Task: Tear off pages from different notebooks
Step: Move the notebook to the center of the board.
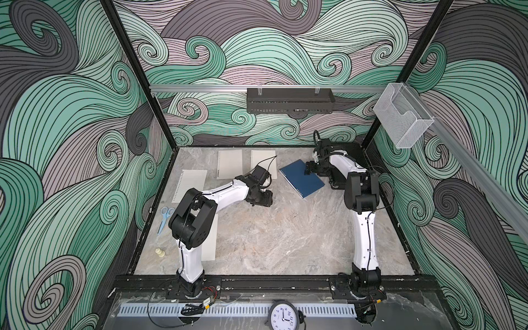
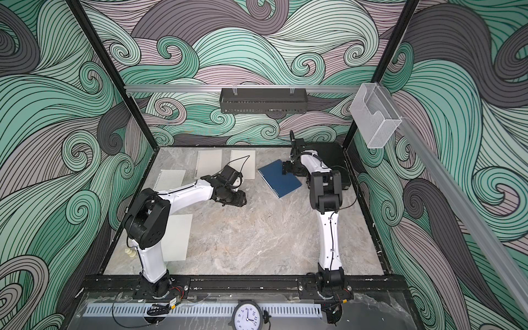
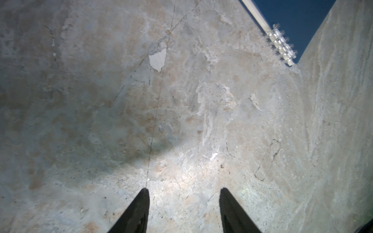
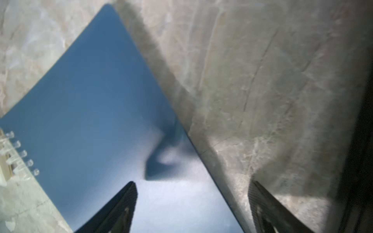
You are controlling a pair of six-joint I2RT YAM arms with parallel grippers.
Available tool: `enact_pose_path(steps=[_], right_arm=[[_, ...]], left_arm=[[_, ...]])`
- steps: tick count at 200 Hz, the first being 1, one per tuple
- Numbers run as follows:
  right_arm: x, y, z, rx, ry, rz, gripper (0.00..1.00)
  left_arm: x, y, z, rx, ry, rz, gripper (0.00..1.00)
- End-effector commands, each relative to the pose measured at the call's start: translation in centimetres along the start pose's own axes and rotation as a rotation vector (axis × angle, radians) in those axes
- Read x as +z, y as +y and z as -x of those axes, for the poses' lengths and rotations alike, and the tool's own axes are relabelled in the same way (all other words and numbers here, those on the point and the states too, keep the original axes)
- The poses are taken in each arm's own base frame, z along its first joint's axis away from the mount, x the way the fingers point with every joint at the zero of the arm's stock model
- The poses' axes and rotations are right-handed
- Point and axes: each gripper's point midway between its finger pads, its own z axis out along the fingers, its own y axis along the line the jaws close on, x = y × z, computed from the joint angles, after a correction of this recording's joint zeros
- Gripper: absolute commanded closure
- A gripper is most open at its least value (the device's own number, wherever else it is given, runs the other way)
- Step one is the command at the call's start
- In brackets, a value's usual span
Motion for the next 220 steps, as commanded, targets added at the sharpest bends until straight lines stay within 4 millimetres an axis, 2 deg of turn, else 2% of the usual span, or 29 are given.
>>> enact_pose_path(steps=[1,36,69,92,142,186,220], right_arm=[[-0.2,1.6,-2.5,-0.029,0.072,0.087,0.19],[-0.6,1.7,-5.0,-0.010,0.083,0.101,0.25],[-1.2,2.1,-8.2,0.030,0.078,0.138,0.30],[-1.9,2.8,-9.4,0.040,0.055,0.183,0.32],[-2.2,2.6,-9.8,0.041,0.057,0.170,0.32],[-1.6,2.7,-8.1,0.048,0.045,0.176,0.29],[-1.3,3.3,-8.1,0.068,0.041,0.220,0.30]], left_arm=[[0.2,-0.7,0.8,-0.001,0.008,-0.011,0.44],[1.4,-1.0,2.0,-0.013,0.021,-0.008,0.44],[2.6,-1.3,4.1,-0.021,0.029,-0.001,0.44],[3.5,-1.6,5.5,-0.020,0.030,-0.008,0.44],[4.8,-2.4,7.9,-0.028,0.019,-0.034,0.44],[6.4,-3.5,9.5,-0.036,0.009,-0.099,0.43],[7.5,-4.1,10.5,-0.042,0.003,-0.140,0.43]])
